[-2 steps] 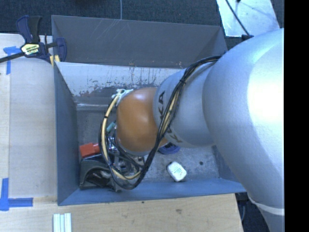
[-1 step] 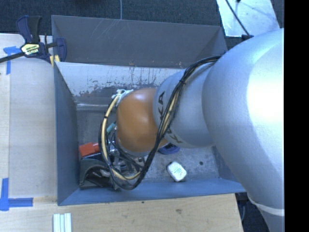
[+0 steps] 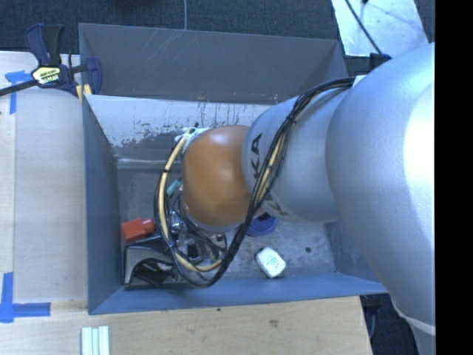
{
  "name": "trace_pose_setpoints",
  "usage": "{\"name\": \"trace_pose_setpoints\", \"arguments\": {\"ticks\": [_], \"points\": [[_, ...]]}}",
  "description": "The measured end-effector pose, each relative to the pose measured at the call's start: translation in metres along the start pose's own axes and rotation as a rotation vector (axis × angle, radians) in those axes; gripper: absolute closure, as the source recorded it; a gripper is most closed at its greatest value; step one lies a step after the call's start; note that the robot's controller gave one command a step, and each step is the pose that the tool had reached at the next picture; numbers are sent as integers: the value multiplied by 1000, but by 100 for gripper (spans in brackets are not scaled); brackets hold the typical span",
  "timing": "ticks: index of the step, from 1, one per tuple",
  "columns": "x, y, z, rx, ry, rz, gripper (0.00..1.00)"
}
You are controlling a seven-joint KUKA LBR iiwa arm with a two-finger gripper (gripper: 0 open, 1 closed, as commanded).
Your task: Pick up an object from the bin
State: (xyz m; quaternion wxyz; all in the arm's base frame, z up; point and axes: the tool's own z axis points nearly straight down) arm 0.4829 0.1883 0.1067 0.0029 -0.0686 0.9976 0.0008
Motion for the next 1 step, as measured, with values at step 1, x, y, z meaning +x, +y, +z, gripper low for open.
{"name": "trace_pose_setpoints", "arguments": {"ticks": [1], "points": [[-1, -1, -75, 1, 3, 0, 100]]}}
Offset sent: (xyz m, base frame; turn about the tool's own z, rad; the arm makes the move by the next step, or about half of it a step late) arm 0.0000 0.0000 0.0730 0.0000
